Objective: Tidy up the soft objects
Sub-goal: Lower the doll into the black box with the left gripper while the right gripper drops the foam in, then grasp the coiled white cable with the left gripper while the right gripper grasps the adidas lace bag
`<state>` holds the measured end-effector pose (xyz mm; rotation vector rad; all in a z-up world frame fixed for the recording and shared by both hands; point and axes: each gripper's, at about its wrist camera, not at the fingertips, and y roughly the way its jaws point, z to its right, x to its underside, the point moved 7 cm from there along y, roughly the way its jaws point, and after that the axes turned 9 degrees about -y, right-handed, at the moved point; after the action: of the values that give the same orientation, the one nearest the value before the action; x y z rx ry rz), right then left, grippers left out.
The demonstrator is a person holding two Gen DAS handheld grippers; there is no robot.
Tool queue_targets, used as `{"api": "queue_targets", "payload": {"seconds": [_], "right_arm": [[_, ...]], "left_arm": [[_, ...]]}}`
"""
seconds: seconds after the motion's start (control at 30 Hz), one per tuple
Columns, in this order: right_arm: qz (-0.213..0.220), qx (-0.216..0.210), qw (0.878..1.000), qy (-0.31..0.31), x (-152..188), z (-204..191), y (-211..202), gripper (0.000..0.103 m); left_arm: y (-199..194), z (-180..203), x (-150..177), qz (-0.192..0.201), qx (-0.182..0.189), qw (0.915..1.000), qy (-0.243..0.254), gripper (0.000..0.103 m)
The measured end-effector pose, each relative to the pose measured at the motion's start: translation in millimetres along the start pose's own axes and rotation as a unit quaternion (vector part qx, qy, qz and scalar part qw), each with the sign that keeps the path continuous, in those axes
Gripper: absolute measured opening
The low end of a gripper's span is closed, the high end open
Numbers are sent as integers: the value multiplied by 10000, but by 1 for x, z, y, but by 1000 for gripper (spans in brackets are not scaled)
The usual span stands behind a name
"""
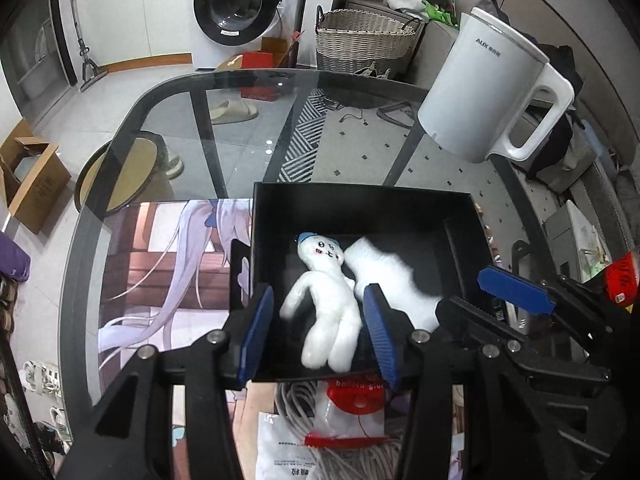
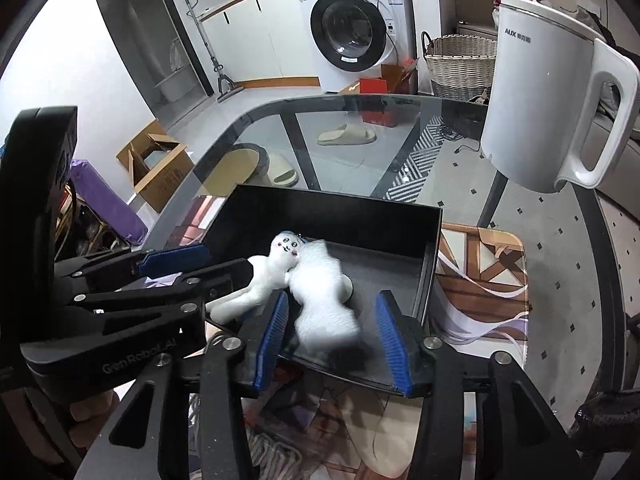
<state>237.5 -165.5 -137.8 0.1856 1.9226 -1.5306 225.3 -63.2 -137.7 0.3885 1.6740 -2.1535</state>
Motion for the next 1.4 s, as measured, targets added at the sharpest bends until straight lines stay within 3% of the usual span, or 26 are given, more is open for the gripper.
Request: {"api": "queue_targets", "payload": {"seconds": [0.17,0.3,0.37,0.5,0.67,0.77,0.9,1.03,1.17,1.33,1.37,1.4], "right_arm": [[13,-235,9997,-84,3,-14,-15,48],[-149,-757,9970,-114,20,-33,-28,50],[-282,-897,9954,-199,32,-42,-31,51],[-801,-1002,9915,-226,66,-55,-24,74],[-1656,-1311,9774,-1,110,-69,-4,74],[-2008,-1292,9710,-65,128,-77,6,74],[-2011,-1125,9721,-442,135,-88,8,77],[-1884,-1232,9729,-532,142,-88,1,76],[-1742,-1116,9762,-657,149,-72,-8,55],[-1650,-599,9820,-692,150,-41,-13,55],[-1632,-611,9823,-695,150,-37,-12,55],[-1614,-612,9823,-729,149,-37,-12,55]], "left_arm": [[-35,3,10,322,-257,9983,417,54],[-60,0,28,478,-298,9959,710,57],[-61,-2,42,342,-263,9953,865,58],[-38,-14,72,-187,-420,9940,989,58],[-11,-23,94,-815,-318,9926,847,58],[-4,-20,93,-885,-252,9928,773,57],[-2,-12,92,-870,-298,9923,829,57],[2,-1,99,-989,-192,9905,931,58],[9,3,103,-1032,-310,9891,1003,58],[14,11,106,-1018,-512,9846,1325,57],[15,13,108,-1018,-536,9835,1398,52],[16,14,109,-1032,-534,9821,1481,34]]}}
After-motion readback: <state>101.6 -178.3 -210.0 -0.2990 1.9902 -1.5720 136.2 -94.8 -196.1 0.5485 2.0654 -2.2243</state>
